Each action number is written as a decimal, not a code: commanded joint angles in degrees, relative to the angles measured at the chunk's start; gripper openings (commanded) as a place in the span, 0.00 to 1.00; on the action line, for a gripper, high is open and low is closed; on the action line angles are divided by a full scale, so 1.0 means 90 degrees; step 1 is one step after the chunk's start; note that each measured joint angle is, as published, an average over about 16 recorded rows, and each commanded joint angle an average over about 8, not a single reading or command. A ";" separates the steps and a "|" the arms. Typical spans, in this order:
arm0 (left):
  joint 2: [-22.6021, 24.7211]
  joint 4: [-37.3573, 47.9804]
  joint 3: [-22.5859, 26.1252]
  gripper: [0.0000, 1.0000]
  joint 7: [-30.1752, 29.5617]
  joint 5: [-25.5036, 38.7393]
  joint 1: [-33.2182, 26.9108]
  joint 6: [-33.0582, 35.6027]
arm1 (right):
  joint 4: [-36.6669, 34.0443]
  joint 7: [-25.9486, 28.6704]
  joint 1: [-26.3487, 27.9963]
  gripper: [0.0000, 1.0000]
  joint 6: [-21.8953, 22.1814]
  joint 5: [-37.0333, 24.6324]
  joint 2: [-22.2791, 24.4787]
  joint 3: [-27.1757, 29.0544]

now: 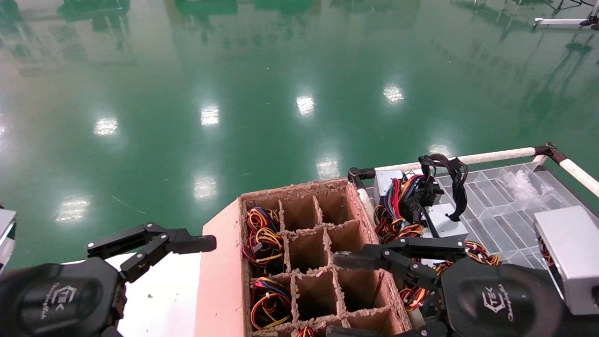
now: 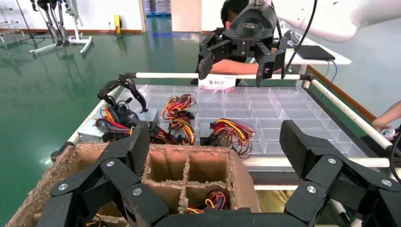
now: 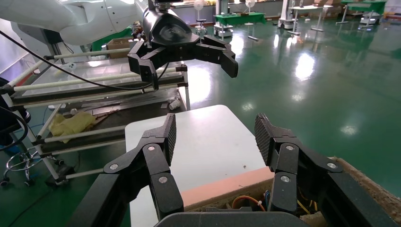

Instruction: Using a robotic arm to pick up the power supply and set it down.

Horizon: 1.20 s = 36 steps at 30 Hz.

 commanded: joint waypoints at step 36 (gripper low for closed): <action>0.0000 0.0001 0.0000 0.00 0.0000 0.0000 0.0000 0.0000 | 0.0000 0.0000 0.0000 1.00 0.0000 0.0000 0.0000 0.0000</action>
